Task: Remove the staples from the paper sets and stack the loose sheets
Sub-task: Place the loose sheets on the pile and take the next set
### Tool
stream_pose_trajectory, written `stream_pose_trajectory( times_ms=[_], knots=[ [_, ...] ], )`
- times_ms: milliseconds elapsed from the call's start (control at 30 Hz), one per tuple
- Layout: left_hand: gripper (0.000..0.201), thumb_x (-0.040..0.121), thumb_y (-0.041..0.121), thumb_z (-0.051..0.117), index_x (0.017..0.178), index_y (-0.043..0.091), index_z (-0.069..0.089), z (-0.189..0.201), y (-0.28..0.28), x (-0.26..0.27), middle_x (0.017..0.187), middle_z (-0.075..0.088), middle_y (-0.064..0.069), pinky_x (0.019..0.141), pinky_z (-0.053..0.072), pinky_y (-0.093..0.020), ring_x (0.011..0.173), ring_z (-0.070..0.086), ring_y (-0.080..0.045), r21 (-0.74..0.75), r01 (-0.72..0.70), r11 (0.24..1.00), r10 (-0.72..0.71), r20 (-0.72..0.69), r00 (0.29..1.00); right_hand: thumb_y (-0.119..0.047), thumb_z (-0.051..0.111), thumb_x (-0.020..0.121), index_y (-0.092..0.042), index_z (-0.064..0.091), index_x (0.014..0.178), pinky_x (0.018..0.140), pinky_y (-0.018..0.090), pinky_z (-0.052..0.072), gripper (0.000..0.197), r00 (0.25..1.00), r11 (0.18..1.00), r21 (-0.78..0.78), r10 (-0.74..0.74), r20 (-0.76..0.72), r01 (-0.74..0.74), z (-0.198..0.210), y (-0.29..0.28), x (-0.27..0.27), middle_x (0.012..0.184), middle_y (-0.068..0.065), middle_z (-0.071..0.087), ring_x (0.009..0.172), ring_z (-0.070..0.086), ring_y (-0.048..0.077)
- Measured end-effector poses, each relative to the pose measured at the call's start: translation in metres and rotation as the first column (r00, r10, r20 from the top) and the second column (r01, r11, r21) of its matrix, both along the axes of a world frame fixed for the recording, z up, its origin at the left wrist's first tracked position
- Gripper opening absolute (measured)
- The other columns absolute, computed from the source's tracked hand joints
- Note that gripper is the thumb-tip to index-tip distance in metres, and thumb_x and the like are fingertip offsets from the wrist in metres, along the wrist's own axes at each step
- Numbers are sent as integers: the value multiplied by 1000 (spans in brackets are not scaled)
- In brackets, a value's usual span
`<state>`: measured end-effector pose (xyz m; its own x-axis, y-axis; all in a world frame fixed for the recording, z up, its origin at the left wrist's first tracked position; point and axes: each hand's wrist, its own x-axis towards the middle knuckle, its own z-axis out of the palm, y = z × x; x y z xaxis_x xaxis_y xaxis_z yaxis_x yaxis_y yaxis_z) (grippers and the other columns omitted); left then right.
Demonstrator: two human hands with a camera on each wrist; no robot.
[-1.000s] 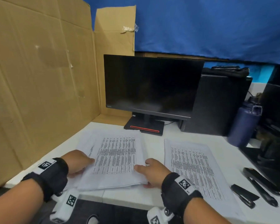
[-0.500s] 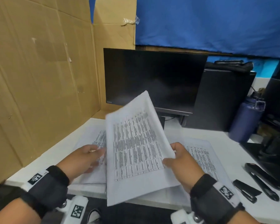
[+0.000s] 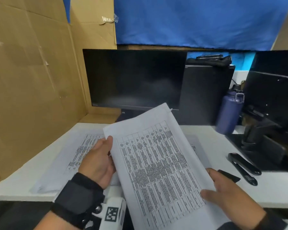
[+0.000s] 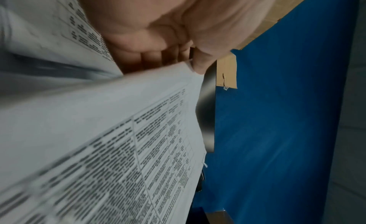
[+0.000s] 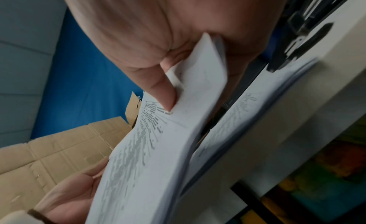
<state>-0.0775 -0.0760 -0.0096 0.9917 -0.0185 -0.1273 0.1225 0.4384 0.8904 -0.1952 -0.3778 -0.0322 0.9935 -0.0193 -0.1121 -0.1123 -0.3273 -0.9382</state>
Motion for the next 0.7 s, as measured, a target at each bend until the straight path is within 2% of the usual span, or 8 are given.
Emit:
stream_pose_trajectory(
  times_ms=[67,167,233,300,400,500,633,700],
  knots=[
    [32,110,23,45,131,9,64,0,-5,-4,122,75,-16,88,60,-45,114,72,-32,-23,-15,1000,15,4,1000,15,58,89,-18,64,115,78,19,56,43,998,999,-21,36,-46,-37,-1,-7,-3,104,-3,78,98,74,11],
    [31,109,19,45,130,6,65,0,-8,-10,121,75,-19,81,65,-45,113,73,-35,-75,-6,997,5,-21,1000,-2,70,88,-28,70,100,84,26,54,29,1000,981,-192,27,-12,-29,-2,-24,-2,93,-8,77,84,72,15],
    [31,108,17,45,129,5,65,-2,-7,-14,123,74,-21,88,62,-48,114,71,-37,-91,17,996,-21,-38,999,-16,75,86,-38,72,88,79,26,48,23,976,927,-319,-155,150,196,-5,-41,4,85,-9,72,78,64,17],
    [30,107,14,47,127,2,65,-6,-8,-18,123,72,-25,95,57,-49,114,71,-40,-81,39,996,-43,-43,998,-31,78,84,-50,68,91,92,32,44,22,912,756,-512,-309,270,407,-13,-56,12,103,-14,68,99,59,18],
    [27,105,11,48,123,1,67,-16,-14,-25,120,71,-31,102,50,-63,114,67,-50,-47,74,996,-76,-51,996,-43,79,77,-48,67,109,104,49,43,35,913,494,-776,-314,261,392,-42,-77,30,135,-8,59,123,55,32],
    [29,105,10,47,123,-1,67,-26,-20,-28,118,70,-34,106,44,-70,115,64,-56,12,116,993,-115,-53,992,-27,79,77,-41,71,94,97,43,49,23,939,538,-775,-265,219,332,-49,-73,32,120,-1,70,119,62,28],
    [28,105,10,48,118,2,72,-32,-24,-32,114,74,-30,107,46,-66,111,69,-50,124,146,982,-143,-33,989,-19,69,88,-39,56,81,84,33,50,25,921,608,-708,-352,165,359,-38,-72,27,96,-7,70,85,68,17],
    [26,106,10,49,114,4,73,-31,-28,-36,111,75,-28,106,47,-65,109,70,-49,165,148,975,-148,-13,989,-16,69,90,-32,56,86,80,32,48,21,915,654,-655,-372,159,380,-33,-75,25,91,-6,69,79,66,16]
  ],
)
